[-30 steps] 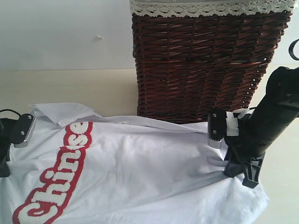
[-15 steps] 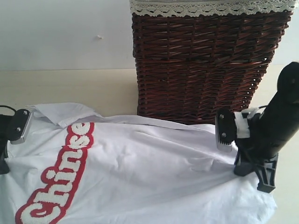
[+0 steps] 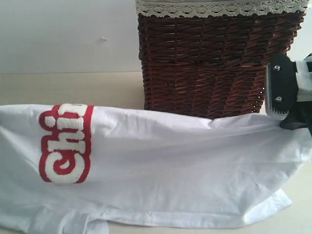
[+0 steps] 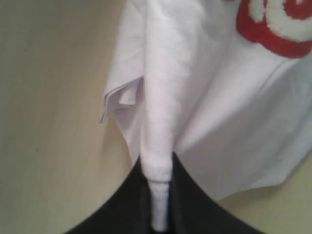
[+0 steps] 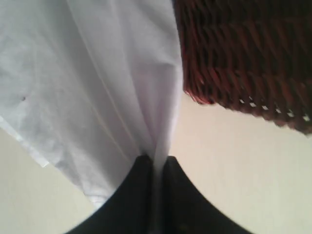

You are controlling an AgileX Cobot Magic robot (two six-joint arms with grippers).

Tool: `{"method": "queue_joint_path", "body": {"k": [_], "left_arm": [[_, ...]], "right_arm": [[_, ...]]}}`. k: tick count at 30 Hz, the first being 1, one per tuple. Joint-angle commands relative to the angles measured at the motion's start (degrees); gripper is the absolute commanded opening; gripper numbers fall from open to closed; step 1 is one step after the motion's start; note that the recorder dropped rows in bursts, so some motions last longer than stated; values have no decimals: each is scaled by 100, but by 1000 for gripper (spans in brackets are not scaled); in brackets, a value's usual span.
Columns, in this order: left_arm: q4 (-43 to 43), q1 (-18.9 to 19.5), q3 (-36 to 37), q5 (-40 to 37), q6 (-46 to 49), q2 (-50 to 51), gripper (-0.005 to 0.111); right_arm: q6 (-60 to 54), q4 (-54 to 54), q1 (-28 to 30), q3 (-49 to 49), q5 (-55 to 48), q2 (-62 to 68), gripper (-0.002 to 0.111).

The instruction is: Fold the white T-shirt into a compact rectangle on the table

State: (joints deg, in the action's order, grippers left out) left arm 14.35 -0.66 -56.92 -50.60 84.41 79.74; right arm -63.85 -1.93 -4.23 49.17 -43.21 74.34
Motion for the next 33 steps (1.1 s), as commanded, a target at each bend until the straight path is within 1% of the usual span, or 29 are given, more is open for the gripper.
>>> {"method": "queue_joint_path", "body": {"k": [1, 5, 10, 12, 15, 20, 22, 27, 30, 33], "left_arm": [[579, -4, -30, 126, 71, -440, 0], [946, -4, -30, 229, -48, -783, 0], [944, -15, -30, 184, -229, -1399, 0], [833, -107, -30, 139, -271, -1657, 0], [372, -358, -30, 35, -479, -2062, 0], [-1079, -837, -40, -13, -1433, -2772, 0], [-1435, -1036, -40, -39, -1759, -3030, 0], [-1871, -1552, -122, -276, -2031, -3704, 0], [-1916, -1848, -411, -553, -2085, -4056, 0], [-1926, -2179, -873, -920, -2299, -4234, 0]], "right_arm": [[862, -1077, 3, 131, -267, -464, 0], [1058, -746, 3, 462, -281, -707, 0], [957, -494, -9, 754, -385, -925, 0], [957, -379, -9, 780, -400, -1033, 0], [930, -238, -9, 780, -415, -1266, 0], [857, -183, -9, 780, -509, -1874, 0], [857, -90, -9, 780, -509, -2071, 0], [857, -13, -193, 780, -760, -2488, 0], [848, -13, -316, 780, -997, -2741, 0], [871, -37, -434, 780, -1179, -3018, 0]]}}
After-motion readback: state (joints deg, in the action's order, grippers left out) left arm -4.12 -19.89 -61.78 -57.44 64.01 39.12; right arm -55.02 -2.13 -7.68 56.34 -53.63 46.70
